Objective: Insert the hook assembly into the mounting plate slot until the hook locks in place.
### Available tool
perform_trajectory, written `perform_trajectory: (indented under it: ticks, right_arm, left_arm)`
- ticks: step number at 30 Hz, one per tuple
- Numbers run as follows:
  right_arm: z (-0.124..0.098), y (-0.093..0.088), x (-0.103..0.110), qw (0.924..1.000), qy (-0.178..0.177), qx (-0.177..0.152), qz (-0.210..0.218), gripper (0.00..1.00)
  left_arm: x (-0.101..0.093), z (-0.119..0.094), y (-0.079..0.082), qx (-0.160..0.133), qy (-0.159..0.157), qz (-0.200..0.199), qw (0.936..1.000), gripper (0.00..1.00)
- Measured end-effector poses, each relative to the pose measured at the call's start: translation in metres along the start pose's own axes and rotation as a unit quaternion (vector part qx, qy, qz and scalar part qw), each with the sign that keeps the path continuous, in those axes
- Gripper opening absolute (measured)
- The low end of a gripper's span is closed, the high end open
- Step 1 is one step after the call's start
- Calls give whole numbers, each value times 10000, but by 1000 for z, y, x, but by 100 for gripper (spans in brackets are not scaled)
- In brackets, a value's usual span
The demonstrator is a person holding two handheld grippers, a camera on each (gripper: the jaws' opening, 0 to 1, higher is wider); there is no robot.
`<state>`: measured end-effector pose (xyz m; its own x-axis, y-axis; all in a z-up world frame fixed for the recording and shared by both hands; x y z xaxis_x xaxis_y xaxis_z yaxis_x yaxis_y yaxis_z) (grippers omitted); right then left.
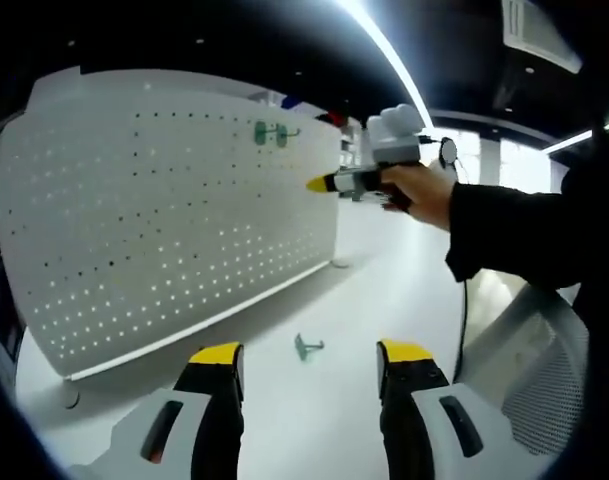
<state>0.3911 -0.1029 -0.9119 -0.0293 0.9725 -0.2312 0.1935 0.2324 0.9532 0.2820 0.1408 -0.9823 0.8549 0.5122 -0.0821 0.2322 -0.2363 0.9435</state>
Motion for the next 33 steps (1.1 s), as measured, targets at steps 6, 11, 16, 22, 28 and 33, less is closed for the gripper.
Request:
perform_trajectory:
  ticks: [6, 11, 16, 22, 28, 33]
  right_arm:
    - [-6, -22, 12, 9998, 115, 167, 74, 8]
    - [-13, -37, 19, 9995, 156, 220, 168, 8]
    - [-24, -46, 26, 9993, 224, 251, 175, 8]
    - [-38, -61, 35, 9990, 336, 280, 74, 8]
    - [-40, -62, 44, 9984, 480, 304, -45, 8]
    - [-38, -63, 57, 9969, 694, 323, -156, 8]
  left_arm:
    - [-1, 1, 0, 13, -26, 34, 10000, 54]
    - [-3, 2, -2, 57, -47, 65, 10000, 54]
    - [-6, 4, -4, 102, -73, 109, 9999, 54]
    - [-6, 4, -7, 158, -59, 215, 9996, 53]
    - [-1, 2, -6, 155, 52, 210, 9996, 53]
    - [3, -1, -7, 174, 150, 227, 9995, 53]
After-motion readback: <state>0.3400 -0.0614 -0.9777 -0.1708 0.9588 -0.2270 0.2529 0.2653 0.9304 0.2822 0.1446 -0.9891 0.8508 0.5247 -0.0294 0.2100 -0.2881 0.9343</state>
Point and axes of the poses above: the point that each gripper's makers call its tool centre point, and the gripper's own axes: z roughly forward along the fingers, x roughly to its left, y roughly out of its top, the point moved 2 cm from there along -z, roughly backward along the fingers, and after that the axes turned 2 degrees about -z, right-handed, at the moved point
